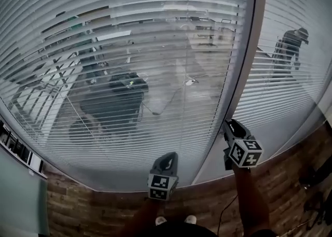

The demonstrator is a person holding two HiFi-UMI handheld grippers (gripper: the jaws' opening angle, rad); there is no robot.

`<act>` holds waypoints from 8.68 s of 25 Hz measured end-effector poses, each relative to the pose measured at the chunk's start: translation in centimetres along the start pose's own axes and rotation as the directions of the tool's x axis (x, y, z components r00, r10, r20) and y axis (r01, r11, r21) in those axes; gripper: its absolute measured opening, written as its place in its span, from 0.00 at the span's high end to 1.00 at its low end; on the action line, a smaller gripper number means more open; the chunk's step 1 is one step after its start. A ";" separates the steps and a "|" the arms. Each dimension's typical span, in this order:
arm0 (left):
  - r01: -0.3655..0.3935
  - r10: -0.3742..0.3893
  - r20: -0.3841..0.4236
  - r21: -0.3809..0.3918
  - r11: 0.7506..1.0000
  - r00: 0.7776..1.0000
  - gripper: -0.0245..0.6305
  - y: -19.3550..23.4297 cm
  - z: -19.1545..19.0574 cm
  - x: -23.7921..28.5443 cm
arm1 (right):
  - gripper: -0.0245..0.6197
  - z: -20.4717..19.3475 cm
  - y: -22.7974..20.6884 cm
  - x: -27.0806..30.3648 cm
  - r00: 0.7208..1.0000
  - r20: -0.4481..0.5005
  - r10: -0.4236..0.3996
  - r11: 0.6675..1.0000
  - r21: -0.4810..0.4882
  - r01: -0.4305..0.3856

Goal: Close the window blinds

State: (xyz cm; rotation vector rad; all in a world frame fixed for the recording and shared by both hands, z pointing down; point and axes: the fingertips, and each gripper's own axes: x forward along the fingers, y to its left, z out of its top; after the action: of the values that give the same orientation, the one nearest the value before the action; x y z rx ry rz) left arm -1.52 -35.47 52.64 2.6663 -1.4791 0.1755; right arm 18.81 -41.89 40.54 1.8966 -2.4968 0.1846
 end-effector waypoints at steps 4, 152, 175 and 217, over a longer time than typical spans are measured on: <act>0.001 -0.001 0.003 -0.009 1.000 1.000 0.97 0.0 -0.3 0.2 | 0.76 -0.2 -0.6 0.1 0.999 0.045 0.028 0.945 0.324 -0.042; -0.008 0.009 -0.007 0.059 0.998 1.000 0.97 -0.1 -0.5 -1.1 | 0.77 -0.4 -0.5 -0.4 0.976 0.118 0.182 0.651 0.730 -0.210; -0.026 0.027 -0.004 0.071 0.997 1.000 0.97 0.5 0.2 -1.6 | 0.71 -0.5 3.1 -1.2 0.990 0.105 -0.092 0.465 -0.875 0.136; -0.003 0.004 -0.020 0.073 0.997 1.000 0.97 -1.1 -0.2 -1.3 | 0.76 0.5 0.4 -0.6 0.999 0.021 -0.036 0.998 -0.059 0.038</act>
State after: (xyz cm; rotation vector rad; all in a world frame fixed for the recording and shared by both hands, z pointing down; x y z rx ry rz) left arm -1.28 -33.78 52.63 2.7101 -1.4999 0.2611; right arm 18.63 -41.27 39.93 1.9303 -2.4486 0.0910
